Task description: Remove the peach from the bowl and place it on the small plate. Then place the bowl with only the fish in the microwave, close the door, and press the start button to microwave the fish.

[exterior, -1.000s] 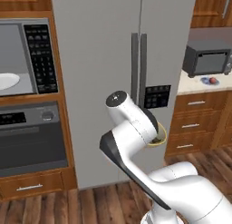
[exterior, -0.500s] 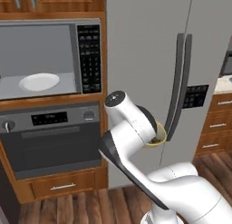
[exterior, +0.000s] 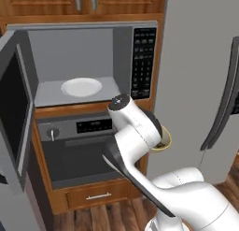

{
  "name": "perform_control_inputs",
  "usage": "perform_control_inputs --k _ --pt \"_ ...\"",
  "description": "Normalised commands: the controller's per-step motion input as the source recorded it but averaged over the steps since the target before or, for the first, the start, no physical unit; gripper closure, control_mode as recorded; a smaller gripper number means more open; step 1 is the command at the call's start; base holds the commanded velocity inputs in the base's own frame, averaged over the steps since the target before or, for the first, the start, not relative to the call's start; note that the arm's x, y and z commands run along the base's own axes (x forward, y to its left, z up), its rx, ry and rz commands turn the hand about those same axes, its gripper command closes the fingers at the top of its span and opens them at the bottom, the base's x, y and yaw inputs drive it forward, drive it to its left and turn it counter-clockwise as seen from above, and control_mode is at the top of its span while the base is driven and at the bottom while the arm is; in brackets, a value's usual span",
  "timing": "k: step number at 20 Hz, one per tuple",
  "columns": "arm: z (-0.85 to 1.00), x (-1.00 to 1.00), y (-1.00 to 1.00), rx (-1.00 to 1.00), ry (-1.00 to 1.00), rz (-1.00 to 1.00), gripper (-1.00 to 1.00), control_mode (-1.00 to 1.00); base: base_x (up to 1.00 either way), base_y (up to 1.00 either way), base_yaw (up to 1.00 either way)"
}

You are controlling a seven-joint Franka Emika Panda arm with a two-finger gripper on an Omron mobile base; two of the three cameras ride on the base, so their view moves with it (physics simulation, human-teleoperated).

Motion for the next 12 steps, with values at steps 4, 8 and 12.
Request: perform_control_inputs --k 4,8,12 --pt "0.0 0.0 0.0 0.0 0.0 0.0 1.0 1.0 0.53 0.54 0.0" --pt "0.0 0.0 0.0 0.0 0.0 0.0 1.0 1.0 0.29 0.0 0.0" --pt "0.0 0.0 0.0 0.0 0.0 0.0 1.0 1.0 0.37 0.16 0.0"
